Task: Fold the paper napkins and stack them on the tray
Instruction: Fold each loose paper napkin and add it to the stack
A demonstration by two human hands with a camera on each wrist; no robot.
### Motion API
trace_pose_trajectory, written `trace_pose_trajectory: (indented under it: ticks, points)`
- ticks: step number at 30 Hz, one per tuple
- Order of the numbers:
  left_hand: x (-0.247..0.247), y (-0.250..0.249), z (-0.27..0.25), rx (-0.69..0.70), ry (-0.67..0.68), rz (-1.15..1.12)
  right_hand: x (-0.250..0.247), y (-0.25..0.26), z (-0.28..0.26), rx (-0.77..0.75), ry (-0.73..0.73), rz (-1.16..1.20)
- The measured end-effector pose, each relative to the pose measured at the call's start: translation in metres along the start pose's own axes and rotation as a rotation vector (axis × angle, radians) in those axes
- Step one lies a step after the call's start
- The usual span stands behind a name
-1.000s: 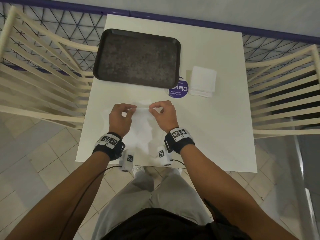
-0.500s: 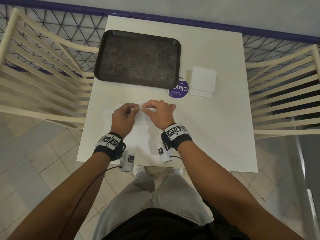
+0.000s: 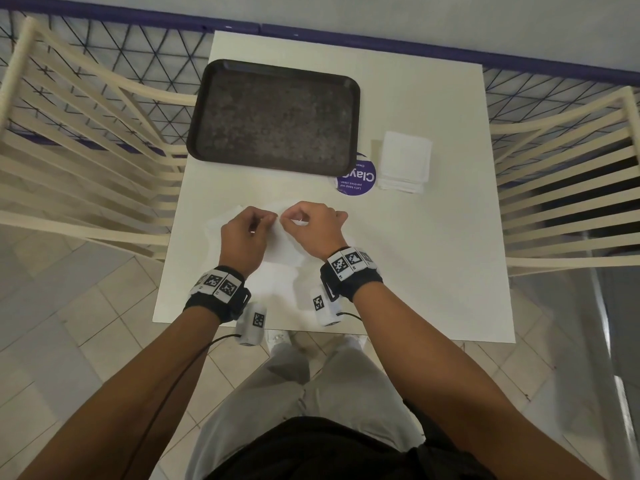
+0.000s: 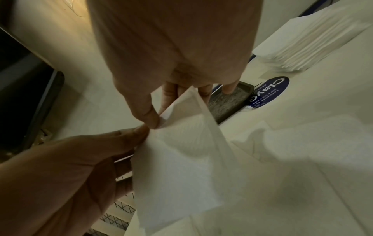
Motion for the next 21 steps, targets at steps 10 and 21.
trace_pose_trajectory:
  ticks: [10,21]
  points:
    - [-0.008,-0.002,-0.002,-0.005,-0.074,-0.03,-0.011,-0.028,-0.006,0.153,-0.002,0.246]
    - [-0.003,-0.009,-0.001,0.023,-0.092,-0.024,-0.002,-0.041,-0.012,0.205,-0.028,0.345]
Point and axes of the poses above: each hand's wrist, its own z-axis towards the middle knuckle, its own x-axis out of the palm, y = z × x, the point moved 10 cm from there along z, towards the middle knuckle, and after that the axes turned 3 degrees about -x, right-handed, at the moved point
